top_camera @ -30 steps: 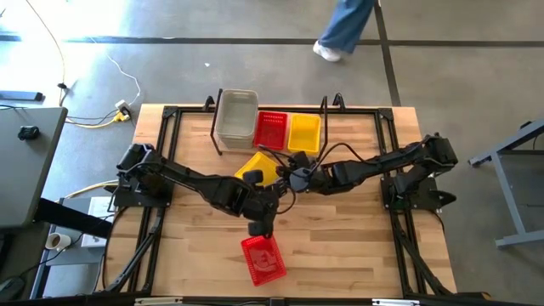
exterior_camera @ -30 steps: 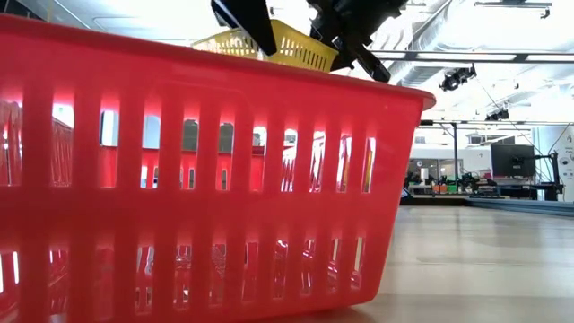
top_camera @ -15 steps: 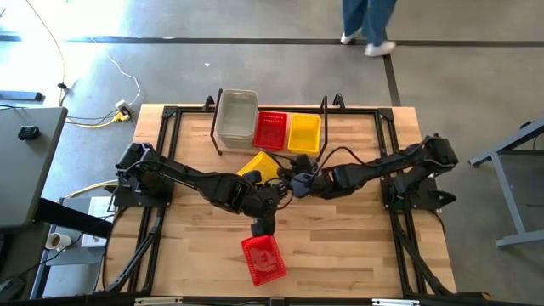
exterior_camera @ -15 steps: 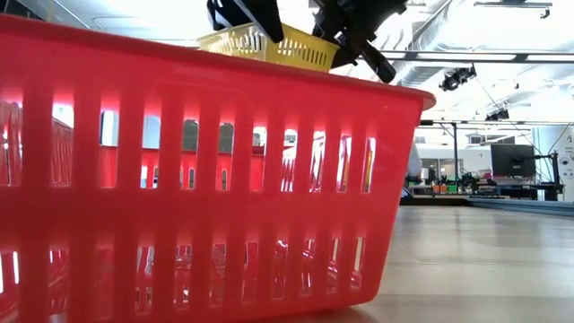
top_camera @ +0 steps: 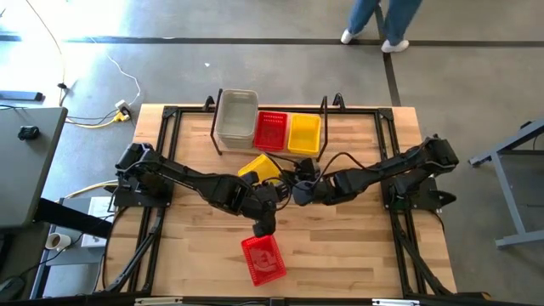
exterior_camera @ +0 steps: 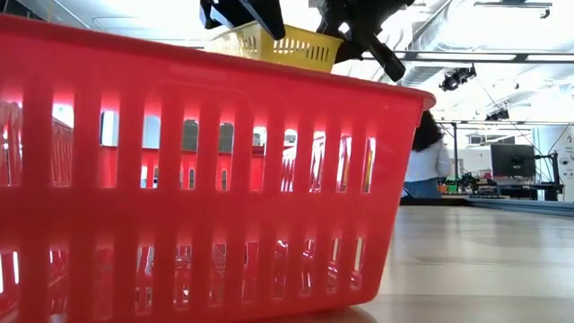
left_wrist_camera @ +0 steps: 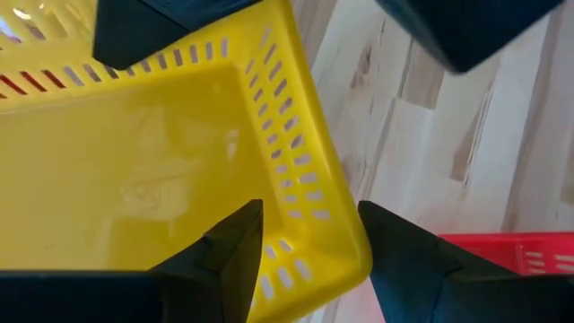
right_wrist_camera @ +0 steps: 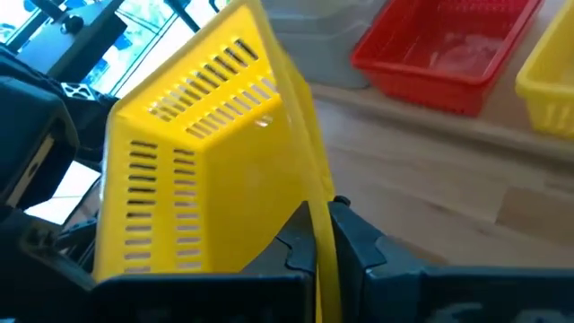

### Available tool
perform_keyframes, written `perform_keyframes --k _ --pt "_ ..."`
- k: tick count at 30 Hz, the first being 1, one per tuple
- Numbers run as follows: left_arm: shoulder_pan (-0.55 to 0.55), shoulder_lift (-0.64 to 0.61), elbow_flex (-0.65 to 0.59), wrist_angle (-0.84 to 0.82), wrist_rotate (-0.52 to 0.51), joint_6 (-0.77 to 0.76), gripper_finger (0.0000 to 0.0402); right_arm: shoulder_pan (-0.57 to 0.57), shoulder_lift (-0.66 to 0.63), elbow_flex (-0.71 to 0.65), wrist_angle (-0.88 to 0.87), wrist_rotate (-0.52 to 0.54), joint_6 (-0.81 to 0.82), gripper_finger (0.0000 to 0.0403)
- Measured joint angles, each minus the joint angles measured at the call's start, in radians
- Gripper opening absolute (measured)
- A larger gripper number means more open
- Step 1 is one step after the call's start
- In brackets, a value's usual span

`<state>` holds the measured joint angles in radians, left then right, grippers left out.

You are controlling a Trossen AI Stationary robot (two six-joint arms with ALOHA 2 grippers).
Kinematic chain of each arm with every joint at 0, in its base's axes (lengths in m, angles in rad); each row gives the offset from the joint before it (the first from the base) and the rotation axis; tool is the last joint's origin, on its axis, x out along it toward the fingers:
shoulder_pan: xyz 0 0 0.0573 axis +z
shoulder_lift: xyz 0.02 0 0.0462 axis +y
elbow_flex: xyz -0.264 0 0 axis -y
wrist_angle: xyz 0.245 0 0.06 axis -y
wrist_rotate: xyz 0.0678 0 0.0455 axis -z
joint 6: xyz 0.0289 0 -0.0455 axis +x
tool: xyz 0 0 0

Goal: Stack baskets on shelf by color
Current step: Stack the yellow bin on top of the yellow bin

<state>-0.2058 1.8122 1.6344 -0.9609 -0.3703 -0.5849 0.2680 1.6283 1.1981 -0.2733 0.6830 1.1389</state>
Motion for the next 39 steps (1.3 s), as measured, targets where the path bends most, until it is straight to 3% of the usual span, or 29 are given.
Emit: perform_keyframes --k 13,20,33,39 --pt "-0.025 0.002 -0.001 -0.016 0.069 0.22 0.017 0.004 0.0 -0.001 0.028 -0.183 -0.062 0.0" --pt "-0.032 0.002 -0.001 -0.015 0.06 0.252 0.0163 0.004 0.0 -0.001 0.05 -0.195 -0.074 0.0" --pt "-0.029 0.004 -0.002 -0.012 0.047 0.273 0.0032 0.0 0.0 -0.001 0.045 -0.171 -0.11 0.0" --pt "-0.029 0.004 -0.002 -0.016 0.038 0.317 0.0012 -0.018 0.0 -0.001 0.047 -0.176 -0.134 0.0013"
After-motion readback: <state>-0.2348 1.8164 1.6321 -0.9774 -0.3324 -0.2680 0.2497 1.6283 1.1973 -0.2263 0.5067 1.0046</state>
